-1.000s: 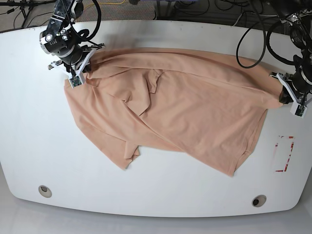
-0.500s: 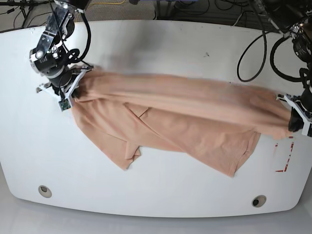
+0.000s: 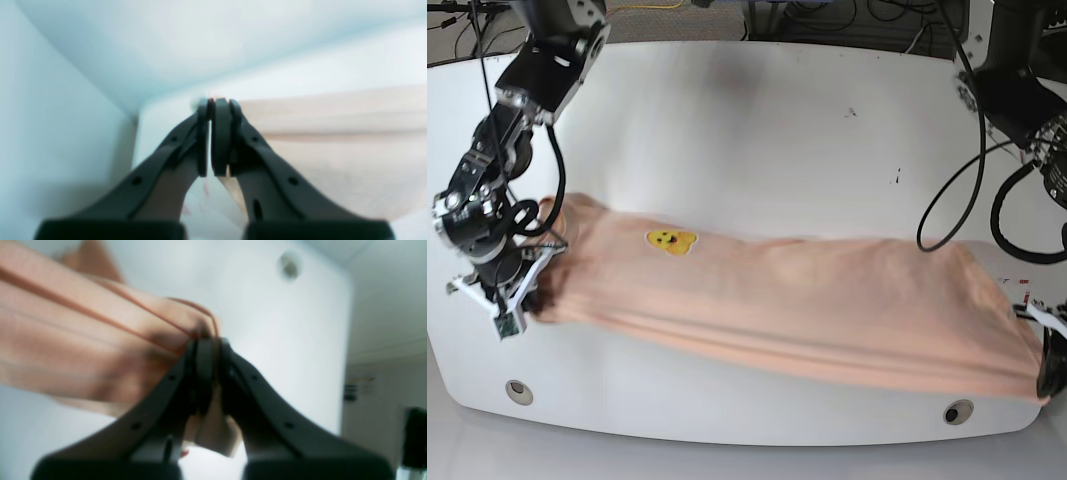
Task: Fold the T-shirt properly
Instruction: 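Lift the shirt high with both grippers, stretching it between them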
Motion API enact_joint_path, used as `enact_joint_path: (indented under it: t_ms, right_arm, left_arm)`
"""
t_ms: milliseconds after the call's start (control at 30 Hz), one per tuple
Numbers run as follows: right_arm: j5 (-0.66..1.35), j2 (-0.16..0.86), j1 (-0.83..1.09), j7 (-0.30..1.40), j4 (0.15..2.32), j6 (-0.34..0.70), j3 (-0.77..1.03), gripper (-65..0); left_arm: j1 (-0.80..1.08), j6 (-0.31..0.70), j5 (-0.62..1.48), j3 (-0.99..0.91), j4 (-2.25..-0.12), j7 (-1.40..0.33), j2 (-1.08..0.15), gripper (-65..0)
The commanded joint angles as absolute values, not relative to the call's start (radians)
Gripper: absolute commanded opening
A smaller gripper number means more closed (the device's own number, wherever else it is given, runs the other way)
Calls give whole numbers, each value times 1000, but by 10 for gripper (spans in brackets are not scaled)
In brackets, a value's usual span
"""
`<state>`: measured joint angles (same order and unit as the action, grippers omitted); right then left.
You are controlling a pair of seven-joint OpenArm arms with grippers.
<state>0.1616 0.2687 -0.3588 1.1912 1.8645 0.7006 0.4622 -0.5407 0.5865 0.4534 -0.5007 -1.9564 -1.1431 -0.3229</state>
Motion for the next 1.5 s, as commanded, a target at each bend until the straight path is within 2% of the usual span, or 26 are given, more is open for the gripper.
enact_joint_path:
  t_ms: [0, 200, 533, 733, 867, 1033, 1333, 1467]
  right_arm:
    - [147, 329, -498, 1191, 1834, 698, 423, -650]
    - [143, 390, -737, 1191, 1771, 698, 298, -650]
    - [145, 429, -1188, 1191, 1613, 698, 97, -650]
    - [147, 433, -1271, 1193, 1604, 698, 41, -650]
    - [148, 464, -1254, 1208, 1627, 698, 39, -650]
    - [148, 481, -1136, 1227, 1709, 698, 61, -650]
    - [148, 487, -740, 1230, 1923, 698, 193, -650]
    - [148, 441, -541, 1222, 2000, 698, 240, -650]
  left_arm:
    - [-677, 576, 375, -461, -1968, -1115, -340, -650]
    - [-905, 576, 334, -398, -1916, -1115, -338, -650]
    - [-1288, 576, 337, -306, -1666, -1109, -337, -650]
    - [-1353, 578, 338, -306, -1590, -1109, -335, -650]
    - [-1339, 578, 371, -283, -1589, -1115, -335, -650]
    - [-1234, 578, 423, -271, -1620, -1115, -346, -650]
    - [-938, 578, 458, -274, -1773, -1115, -358, -650]
    - [-777, 581, 476, -312, -1848, -1115, -358, -650]
